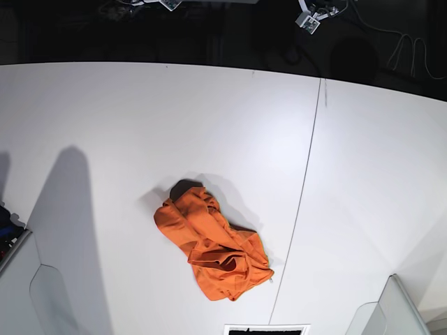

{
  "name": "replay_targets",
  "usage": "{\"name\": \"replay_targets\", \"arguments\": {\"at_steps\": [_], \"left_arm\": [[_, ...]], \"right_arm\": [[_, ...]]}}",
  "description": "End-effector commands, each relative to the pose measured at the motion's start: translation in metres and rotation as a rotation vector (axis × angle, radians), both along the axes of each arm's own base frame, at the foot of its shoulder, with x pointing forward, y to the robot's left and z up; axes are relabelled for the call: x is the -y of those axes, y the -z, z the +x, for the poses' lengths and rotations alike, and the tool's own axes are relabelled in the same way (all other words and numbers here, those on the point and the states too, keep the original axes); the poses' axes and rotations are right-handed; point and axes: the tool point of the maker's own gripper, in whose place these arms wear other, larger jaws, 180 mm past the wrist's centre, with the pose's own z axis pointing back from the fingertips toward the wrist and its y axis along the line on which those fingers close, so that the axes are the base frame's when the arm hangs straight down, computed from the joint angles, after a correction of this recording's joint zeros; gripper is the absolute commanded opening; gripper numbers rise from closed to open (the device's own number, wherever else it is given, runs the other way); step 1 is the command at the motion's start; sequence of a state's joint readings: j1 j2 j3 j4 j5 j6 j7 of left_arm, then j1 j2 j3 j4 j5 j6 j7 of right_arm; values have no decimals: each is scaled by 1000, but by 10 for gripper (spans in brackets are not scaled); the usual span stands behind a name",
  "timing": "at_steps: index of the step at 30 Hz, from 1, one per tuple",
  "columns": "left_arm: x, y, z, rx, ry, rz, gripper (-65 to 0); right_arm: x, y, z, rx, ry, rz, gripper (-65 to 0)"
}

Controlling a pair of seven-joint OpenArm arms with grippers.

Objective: Layout the t-shirt on the table in an organized manner, then fold the t-shirt properly

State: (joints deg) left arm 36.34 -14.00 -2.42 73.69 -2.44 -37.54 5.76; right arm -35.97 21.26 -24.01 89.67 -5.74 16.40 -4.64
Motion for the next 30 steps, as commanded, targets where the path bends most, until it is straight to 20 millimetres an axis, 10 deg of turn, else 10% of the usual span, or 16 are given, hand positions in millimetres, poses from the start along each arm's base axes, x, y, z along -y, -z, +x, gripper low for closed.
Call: {"name": "replay_targets", "arguments": {"at_steps": [1, 7, 15, 30], "left_arm": [[-11, -17, 9, 52, -11, -12, -396], [-70, -111, 80, 352, -90, 39, -396], [-95, -211, 156, 650, -52, 30, -396], [-88, -229, 199, 691, -29, 18, -284]], "right_arm": [[-6, -16, 6, 45, -18, 39, -396], [-12, -57, 21, 161, -188, 84, -396], [24, -97, 104, 349, -60, 69, -396], [4, -226, 327, 820, 329, 290, -396]]}}
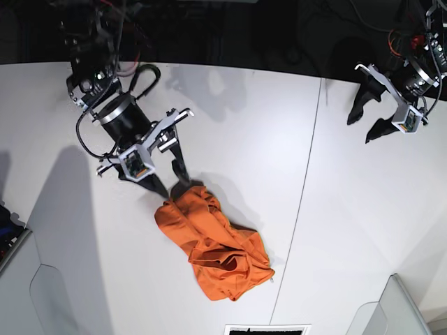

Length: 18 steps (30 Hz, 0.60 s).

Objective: Layout the t-shirt on the table in an organized manner, then fold the t-shirt properly
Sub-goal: 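Grasp the crumpled orange t-shirt with the right gripper and drag it aside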

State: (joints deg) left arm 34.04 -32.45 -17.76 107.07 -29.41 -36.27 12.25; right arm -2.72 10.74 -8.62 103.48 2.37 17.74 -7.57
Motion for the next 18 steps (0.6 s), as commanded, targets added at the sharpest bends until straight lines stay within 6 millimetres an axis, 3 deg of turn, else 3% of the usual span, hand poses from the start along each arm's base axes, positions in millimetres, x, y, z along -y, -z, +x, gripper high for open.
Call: {"name": "replay_targets", "arguments": {"at_steps": [1, 10, 15, 18], "left_arm": [[4, -10, 7, 37, 25, 1, -284], [-1, 13, 21, 3, 6, 36, -284], [-10, 16, 29, 4, -16, 37, -284], [-10, 17, 29, 3, -18, 37, -284]], "right_arm": [[0, -20, 20, 63, 28, 26, -396], [-36, -14, 135, -3, 77, 55, -395], [-47, 2, 176, -64, 92, -4, -395], [-41, 8, 192, -81, 139, -18, -395]]}}
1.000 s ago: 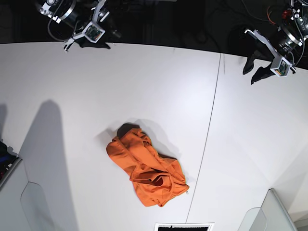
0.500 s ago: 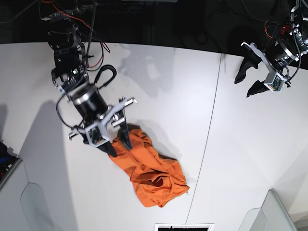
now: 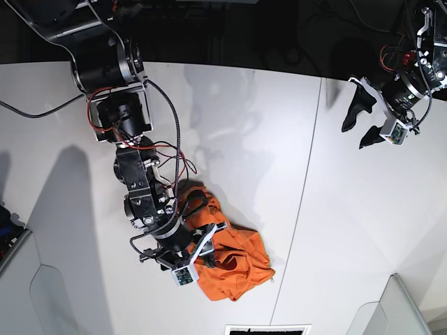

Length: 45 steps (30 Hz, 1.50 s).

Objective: Layout the t-shirt on the table in an organized manner, then fold the t-shirt properly
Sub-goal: 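Grasp the crumpled orange t-shirt with the right gripper and drag it aside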

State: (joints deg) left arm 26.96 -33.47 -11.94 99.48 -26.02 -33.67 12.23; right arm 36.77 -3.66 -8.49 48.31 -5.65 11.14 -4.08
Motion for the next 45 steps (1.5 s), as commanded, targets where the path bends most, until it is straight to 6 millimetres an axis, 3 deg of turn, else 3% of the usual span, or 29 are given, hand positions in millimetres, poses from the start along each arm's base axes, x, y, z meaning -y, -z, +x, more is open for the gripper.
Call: {"name": "replay_targets", "arguments": {"at_steps": [1, 7, 11, 16, 21, 25, 30, 34, 38, 45], "left_arm": [[-1, -12, 7, 40, 7, -6, -284], [0, -12, 7, 42, 2, -19, -284], [1, -13, 8, 46, 1, -21, -284], [1, -15, 11, 55, 1, -20, -285], [0, -15, 12, 56, -1, -19, -284], [0, -18, 14, 66, -1, -22, -285], [0, -26, 24, 97, 0, -21, -284], [1, -33, 31, 121, -4, -43, -284], [3, -41, 37, 139, -12, -83, -284], [22, -44, 32, 132, 52, -163, -284]], "right_arm": [[-1, -28, 17, 69, 12, 18, -395], [-9, 1, 13, -13, -12, -2, -409], [-23, 12, 6, -34, -45, 21, -524], [-36, -25, 14, 98, -63, 77, -650], [-36, -60, 15, 131, -56, 74, -650], [-29, -95, 1, 169, -38, 77, -650], [-1, -139, -42, 221, 5, 85, -650], [36, -150, -89, 254, 57, 70, -650], [77, -127, -135, 192, 142, 30, -650], [162, -49, -194, -51, 375, -19, -650]]}}
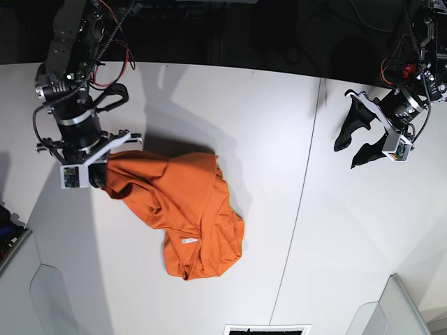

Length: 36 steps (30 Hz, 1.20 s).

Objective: Layout the t-shirt on the table in an organized manner, then fold the t-shirt properly
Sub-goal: 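Grasp the crumpled orange t-shirt with the right gripper and drag it aside, then reach the left gripper to the shirt and pinch a fold of fabric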

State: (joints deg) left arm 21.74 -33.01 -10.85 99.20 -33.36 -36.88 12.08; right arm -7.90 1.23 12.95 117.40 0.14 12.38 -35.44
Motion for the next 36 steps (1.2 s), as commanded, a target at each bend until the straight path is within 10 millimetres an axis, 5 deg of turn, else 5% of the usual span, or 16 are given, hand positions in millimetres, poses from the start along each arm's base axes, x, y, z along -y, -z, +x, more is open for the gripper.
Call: {"name": "replay_targets", "arguments": {"at_steps": [1, 4, 6, 12, 19, 22, 26, 36], "left_arm": [[4, -14, 6, 45, 24, -16, -284], [23, -13, 10, 47, 69, -34, -284], [39, -13, 15, 54, 107, -42, -284], [92, -19, 31, 98, 232, -48, -229], [139, -59, 76, 216, 297, -41, -193], [162, -72, 91, 252, 321, -16, -193], [193, -63, 112, 255, 342, 24, -194], [250, -26, 196, 157, 342, 81, -194]], "right_arm": [[10, -9, -2, 39, 27, 14, -592], [42, 3, -21, 4, 132, 45, -388], [61, 4, -29, 1, 186, 39, -319], [98, -5, -39, 47, 292, 72, -316], [103, 16, -25, 45, 309, 130, -316], [94, 48, -13, -23, 273, 182, -316], [65, 78, 4, -77, 176, 306, -316], [3, 94, 20, -128, -12, 398, -316]]}}
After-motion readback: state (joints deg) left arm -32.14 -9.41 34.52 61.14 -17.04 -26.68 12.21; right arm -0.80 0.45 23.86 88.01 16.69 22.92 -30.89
